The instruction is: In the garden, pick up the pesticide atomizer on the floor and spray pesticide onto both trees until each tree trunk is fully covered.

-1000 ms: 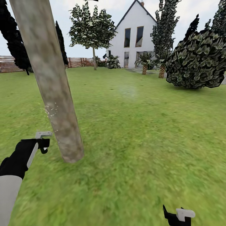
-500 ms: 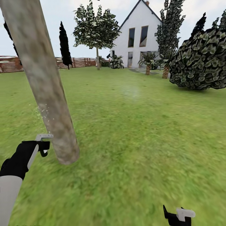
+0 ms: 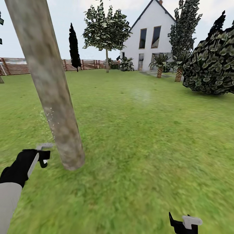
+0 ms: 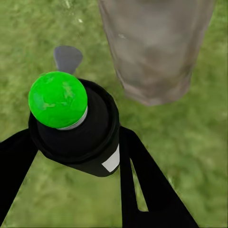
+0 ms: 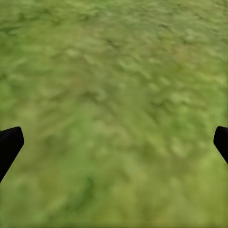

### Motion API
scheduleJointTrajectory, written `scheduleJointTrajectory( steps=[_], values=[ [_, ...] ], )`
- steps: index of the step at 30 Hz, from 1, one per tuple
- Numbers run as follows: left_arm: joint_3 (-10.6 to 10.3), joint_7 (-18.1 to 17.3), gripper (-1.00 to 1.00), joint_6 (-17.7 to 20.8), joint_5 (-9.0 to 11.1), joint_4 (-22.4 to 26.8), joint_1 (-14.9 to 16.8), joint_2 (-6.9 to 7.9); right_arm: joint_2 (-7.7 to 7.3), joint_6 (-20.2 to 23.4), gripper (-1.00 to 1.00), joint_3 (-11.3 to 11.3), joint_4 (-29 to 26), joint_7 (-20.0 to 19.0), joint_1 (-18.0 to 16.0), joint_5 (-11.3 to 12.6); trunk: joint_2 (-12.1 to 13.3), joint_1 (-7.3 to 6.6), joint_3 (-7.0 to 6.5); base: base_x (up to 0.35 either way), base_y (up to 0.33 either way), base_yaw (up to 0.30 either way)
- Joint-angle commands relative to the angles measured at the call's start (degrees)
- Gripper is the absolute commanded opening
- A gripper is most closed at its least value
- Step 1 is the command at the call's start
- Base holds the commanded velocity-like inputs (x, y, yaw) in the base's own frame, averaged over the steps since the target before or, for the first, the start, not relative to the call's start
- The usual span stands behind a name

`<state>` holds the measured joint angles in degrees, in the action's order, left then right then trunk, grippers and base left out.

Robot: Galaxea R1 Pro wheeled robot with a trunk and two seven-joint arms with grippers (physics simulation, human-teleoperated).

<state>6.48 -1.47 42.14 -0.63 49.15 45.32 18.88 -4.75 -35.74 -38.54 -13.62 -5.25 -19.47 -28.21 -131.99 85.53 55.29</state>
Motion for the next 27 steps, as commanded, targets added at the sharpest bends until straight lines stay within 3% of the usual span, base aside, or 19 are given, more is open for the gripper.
scheduleJointTrajectory(
  steps=[1, 7, 11, 12, 14, 17, 19, 27],
  values=[
    [0.09, -0.18, -1.00, 0.26, 0.35, 0.07, 0.02, 0.53, 0.01, -0.20, 1.00, -0.48, 0.01, -0.55, -0.05, -0.01, -0.02, -0.01, 0.05, 0.000, 0.000, 0.000],
    [-0.38, 0.38, -1.00, 0.28, 0.39, 0.22, -0.05, -0.14, 0.01, -0.20, 1.00, -0.48, 0.08, -0.55, -0.05, -0.01, -0.02, -0.01, 0.05, 0.078, -0.052, 0.000],
    [-0.12, 0.48, -1.00, 0.16, 0.34, -0.30, -4.37, -0.30, 0.01, -0.20, 1.00, -0.48, 0.08, -0.55, -0.05, -0.01, -0.02, -0.01, 0.05, 0.265, -0.149, 0.000],
    [-0.05, 0.50, -1.00, -0.57, 0.69, -0.87, -5.91, -0.38, 0.01, -0.20, 1.00, -0.48, 0.08, -0.55, -0.05, -0.01, -0.02, -0.01, 0.05, 0.282, -0.143, 0.000],
    [0.11, 0.61, -1.00, -5.96, 0.82, -2.25, -6.82, -0.37, 0.01, -0.20, 1.00, -0.48, 0.08, -0.55, -0.05, -0.01, -0.02, -0.01, 0.05, 0.287, -0.133, 0.000],
    [0.86, 0.60, -1.00, -12.86, 0.94, -9.60, -7.57, -0.09, 0.01, -0.20, 1.00, -0.48, 0.09, -0.55, -0.05, -0.01, -0.02, -0.01, 0.05, 0.308, -0.071, 0.000],
    [1.09, 0.65, -1.00, -15.74, 0.96, -11.01, -7.67, 0.00, 0.01, -0.20, 1.00, -0.48, 0.09, -0.55, -0.05, -0.01, -0.02, -0.01, 0.05, 0.316, -0.041, 0.000],
    [1.89, 0.59, -1.00, -18.68, 1.31, -11.60, -7.78, -0.60, 0.09, -0.20, 1.00, -0.47, 0.09, -0.55, -0.05, -0.01, -0.02, -0.01, 0.05, 0.135, -0.115, 0.138]
  ],
)
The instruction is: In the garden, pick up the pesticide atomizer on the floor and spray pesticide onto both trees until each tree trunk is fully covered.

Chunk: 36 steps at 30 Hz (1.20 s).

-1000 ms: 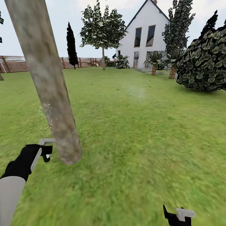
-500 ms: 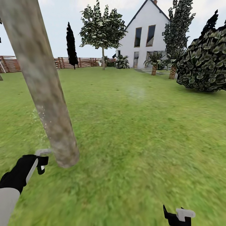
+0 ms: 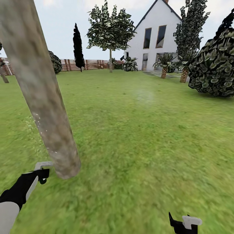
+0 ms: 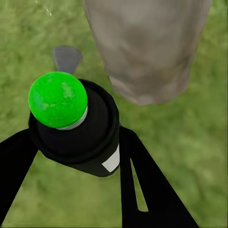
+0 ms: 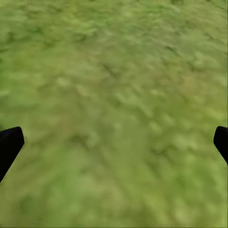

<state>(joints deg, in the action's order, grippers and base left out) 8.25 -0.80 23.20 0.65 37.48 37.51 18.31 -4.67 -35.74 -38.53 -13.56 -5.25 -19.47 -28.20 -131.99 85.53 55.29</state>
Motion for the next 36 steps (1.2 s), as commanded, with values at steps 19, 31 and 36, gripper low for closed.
scheduleJointTrajectory(
  steps=[19, 31, 36],
  values=[
    [-0.12, -0.93, -1.00, 3.62, -0.05, -1.71, 0.02, -1.52, 0.01, -0.21, 1.00, -0.49, 0.03, -0.55, -0.04, -0.01, -0.02, -0.01, 0.05, 0.026, -0.253, 0.055],
    [-0.08, -0.89, -1.00, 3.71, -0.12, -1.71, 0.02, -1.52, 0.01, -0.21, 1.00, -0.48, 0.03, -0.55, -0.04, -0.01, -0.02, -0.01, 0.05, 0.040, -0.269, 0.242],
    [-0.08, -0.87, -1.00, 3.62, -0.12, -1.71, 0.02, -1.52, 0.07, -0.21, 1.00, -0.42, 0.08, -0.55, -0.04, -0.01, -0.02, -0.01, 0.05, 0.089, -0.269, 0.011]
  ],
)
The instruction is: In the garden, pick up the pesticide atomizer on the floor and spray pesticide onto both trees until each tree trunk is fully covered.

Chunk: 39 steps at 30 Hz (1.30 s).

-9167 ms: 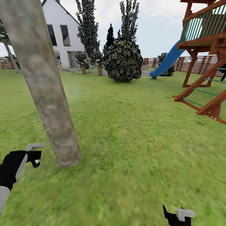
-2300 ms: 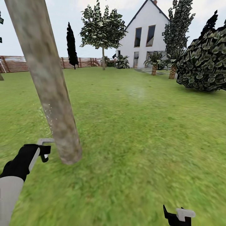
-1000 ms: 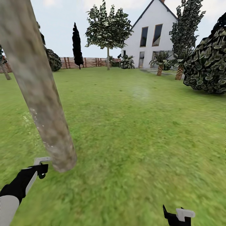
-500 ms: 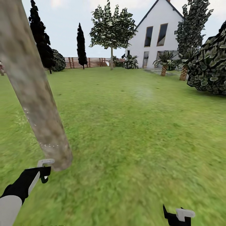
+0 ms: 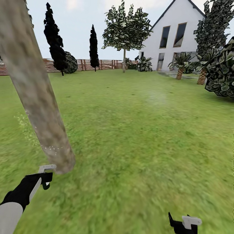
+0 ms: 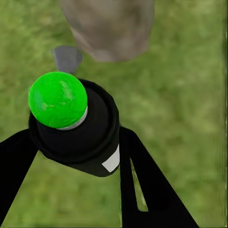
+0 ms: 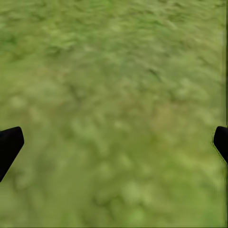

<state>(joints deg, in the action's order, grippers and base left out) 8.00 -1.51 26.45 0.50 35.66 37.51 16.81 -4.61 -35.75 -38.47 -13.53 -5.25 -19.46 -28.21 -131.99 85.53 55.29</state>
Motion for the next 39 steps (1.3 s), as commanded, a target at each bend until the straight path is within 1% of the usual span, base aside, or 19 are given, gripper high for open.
scheduleJointTrajectory(
  steps=[1, 7, 13, 14, 16, 19, 23, 24, 25, 26, 27, 28, 29, 31, 32, 34, 36, 38, 39],
  values=[
    [0.18, -0.16, -1.00, 0.32, 0.05, 0.14, 0.02, -0.02, 0.02, -0.20, 1.00, -0.48, 0.03, -0.55, -0.05, -0.01, -0.02, 0.00, 0.05, 0.090, -0.269, 0.070],
    [0.24, -0.18, -1.00, -0.01, 0.05, 0.15, 0.02, -0.02, 0.04, -0.20, 1.00, -0.48, 0.05, -0.55, -0.05, -0.01, -0.02, 0.00, 0.05, 0.048, -0.269, 0.242],
    [0.18, -0.21, -1.00, -0.18, 0.13, 0.10, 0.02, -0.04, 0.04, -0.20, 1.00, -0.50, 0.00, -0.55, -0.05, -0.01, -0.02, 0.00, 0.05, 0.199, -0.219, 0.277],
    [0.18, -0.18, -1.00, -0.44, 0.18, 0.02, 0.02, -0.19, -0.01, -0.20, 1.00, -0.54, 0.00, -0.55, -0.05, -0.01, -0.02, 0.00, 0.05, 0.159, -0.120, 0.276],
    [0.14, -0.17, -1.00, -1.91, 0.08, 0.18, 0.02, -1.58, -0.01, -0.20, 1.00, -0.55, 0.00, -0.55, -0.05, -0.01, -0.02, 0.00, 0.05, 0.046, -0.035, 0.265],
    [-0.21, -0.35, -1.00, -1.75, -0.11, 2.32, 0.40, -2.13, -0.04, -0.20, 1.00, -0.56, 0.00, -0.55, -0.05, -0.01, -0.02, 0.00, 0.05, 0.008, -0.006, 0.094],
    [-0.15, -0.35, -1.00, -1.42, -0.18, 3.31, 0.90, -1.25, -0.05, -0.20, 1.00, -0.56, 0.08, -0.55, -0.05, -0.01, -0.02, 0.00, 0.05, 0.000, 0.000, 0.006],
    [-0.29, -0.39, -1.00, -1.40, -0.33, 3.60, 0.90, -1.61, -0.05, -0.20, 1.00, -0.56, 0.08, -0.55, -0.05, -0.01, -0.02, 0.00, 0.05, 0.000, 0.000, 0.000],
    [-0.93, -0.44, -1.00, -0.49, -0.32, 4.82, 1.02, -2.71, -0.05, -0.20, 1.00, -0.56, 0.09, -0.55, -0.05, -0.01, -0.02, 0.00, 0.05, 0.000, 0.000, 0.000],
    [-2.81, -0.75, -1.00, 4.44, -0.39, 7.00, 1.97, -4.26, -0.05, -0.20, 1.00, -0.56, 0.09, -0.55, -0.05, -0.01, -0.02, 0.00, 0.05, 0.000, 0.000, 0.000],
    [-3.33, -1.14, -1.00, 7.17, -0.35, 8.20, 2.49, -4.44, -0.05, -0.20, 1.00, -0.56, 0.09, -0.55, -0.05, -0.01, -0.02, 0.00, 0.05, 0.000, 0.000, 0.000],
    [-3.60, -2.44, -1.00, 9.71, -0.48, 9.96, 3.14, -4.31, -0.05, -0.20, 1.00, -0.54, 0.09, -0.55, -0.05, -0.01, -0.02, 0.00, 0.05, 0.000, 0.000, 0.000],
    [-3.57, -4.45, -1.00, 11.05, -0.65, 11.02, 3.68, -3.18, -0.05, -0.17, 1.00, -0.55, 0.09, -0.55, -0.05, -0.01, -0.02, 0.00, 0.05, 0.000, 0.000, 0.000],
    [-3.45, -7.13, -1.00, 12.23, -0.10, 11.40, 4.64, 1.20, -0.05, -0.17, 1.00, -0.55, 0.09, -0.55, -0.05, -0.08, -0.02, 0.00, 0.05, 0.000, 0.000, 0.000],
    [-3.44, -7.67, -1.00, 12.53, -0.06, 11.42, 4.70, 2.06, -0.05, -0.15, 1.00, -0.56, 0.09, -0.55, -0.05, -0.09, -0.02, 0.00, 0.05, 0.000, 0.000, 0.000],
    [-3.74, -8.15, -1.00, 12.79, -0.28, 11.71, 4.58, 2.30, -0.05, -0.15, 1.00, -0.53, 0.09, -0.55, -0.05, -0.09, -0.02, 0.00, 0.05, 0.000, 0.000, 0.000],
    [-3.82, -8.22, -1.00, 12.83, -0.31, 11.88, 4.70, 1.54, -0.05, -0.14, 1.00, -0.55, 0.09, -0.55, -0.05, -0.09, -0.02, 0.00, 0.05, 0.157, 0.018, 0.000],
    [-3.81, -8.24, -1.00, 13.05, -0.38, 12.77, 4.77, 1.29, -0.05, -0.13, 1.00, -0.55, 0.09, -0.55, -0.05, -0.09, -0.02, 0.00, 0.05, 0.289, 0.077, 0.000],
    [-3.67, -8.24, -1.00, 14.60, -0.35, 13.13, 4.83, 1.53, -0.05, -0.13, 1.00, -0.56, 0.09, -0.55, -0.05, -0.09, -0.02, 0.00, 0.05, 0.325, 0.097, 0.000]
  ],
)
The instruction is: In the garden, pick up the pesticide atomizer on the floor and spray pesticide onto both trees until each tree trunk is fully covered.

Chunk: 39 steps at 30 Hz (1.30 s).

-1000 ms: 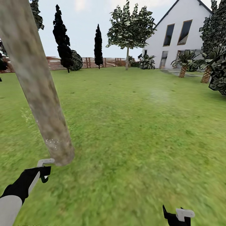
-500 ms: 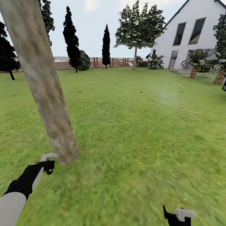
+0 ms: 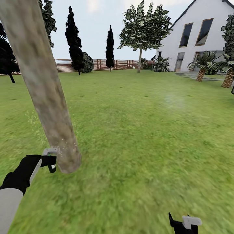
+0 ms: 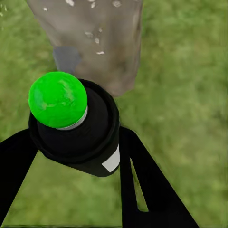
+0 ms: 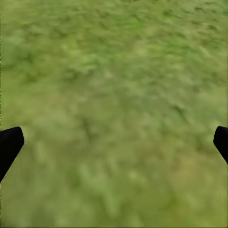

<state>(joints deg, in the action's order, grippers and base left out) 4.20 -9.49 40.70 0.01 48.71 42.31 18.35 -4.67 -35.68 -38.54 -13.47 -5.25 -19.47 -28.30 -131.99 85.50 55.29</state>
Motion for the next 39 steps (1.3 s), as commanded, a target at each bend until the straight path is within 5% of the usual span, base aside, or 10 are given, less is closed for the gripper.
scheduleJointTrajectory(
  steps=[1, 5, 10, 15, 19, 22, 25, 28, 39],
  values=[
    [0.27, -0.29, -1.00, 1.19, 0.21, 0.19, 0.01, 0.28, 0.01, -0.20, 1.00, -0.48, 0.02, -0.55, -0.05, -0.01, -0.02, 0.02, 0.06, 0.331, 0.101, 0.000],
    [0.14, -0.35, -1.00, 1.72, 0.07, 0.28, -0.57, 1.38, 0.01, -0.18, 1.00, -0.48, 0.02, -0.55, -0.05, -0.01, -0.02, 0.02, 0.06, 0.158, 0.046, 0.000],
    [-1.36, -2.22, -1.00, 2.94, 0.46, 3.47, -0.12, -0.62, 0.01, -0.20, 1.00, -0.48, 0.02, -0.55, -0.05, -0.01, -0.02, 0.02, 0.06, 0.005, 0.001, 0.000],
    [-1.12, -6.56, -1.00, 3.05, -0.04, 3.02, -0.78, 5.98, 0.01, -0.19, 1.00, -0.47, 0.02, -0.55, -0.05, -0.01, -0.02, 0.02, 0.06, 0.000, 0.000, 0.000],
    [-1.67, -7.07, -1.00, 3.55, 0.22, 3.97, -0.42, 6.07, 0.01, -0.18, 1.00, -0.48, 0.02, -0.55, -0.05, -0.01, -0.02, 0.02, 0.06, 0.000, 0.000, 0.000],
    [-1.65, -7.11, -1.00, 12.87, 0.58, 9.81, 0.43, 5.70, 0.01, -0.18, 1.00, -0.48, 0.02, -0.55, -0.05, -0.01, -0.02, 0.02, 0.06, 0.000, 0.000, 0.000],
    [-1.15, -7.13, -1.00, 16.89, 0.47, 13.97, 3.09, 6.43, 0.01, -0.18, 1.00, -0.48, 0.02, -0.55, -0.05, -0.01, -0.02, 0.02, 0.06, 0.000, 0.000, 0.000],
    [0.05, -7.20, -1.00, 16.99, 0.50, 14.10, 4.14, 8.91, 0.01, -0.18, 1.00, -0.48, 0.02, -0.55, -0.05, -0.01, -0.02, 0.02, 0.06, 0.000, 0.000, 0.000],
    [-0.02, -7.12, -1.00, 17.33, 0.49, 17.19, 3.85, 9.07, 0.10, -0.18, 1.00, -0.48, 0.02, -0.55, -0.05, -0.01, -0.02, 0.02, 0.06, 0.070, -0.188, 0.122]
  ],
)
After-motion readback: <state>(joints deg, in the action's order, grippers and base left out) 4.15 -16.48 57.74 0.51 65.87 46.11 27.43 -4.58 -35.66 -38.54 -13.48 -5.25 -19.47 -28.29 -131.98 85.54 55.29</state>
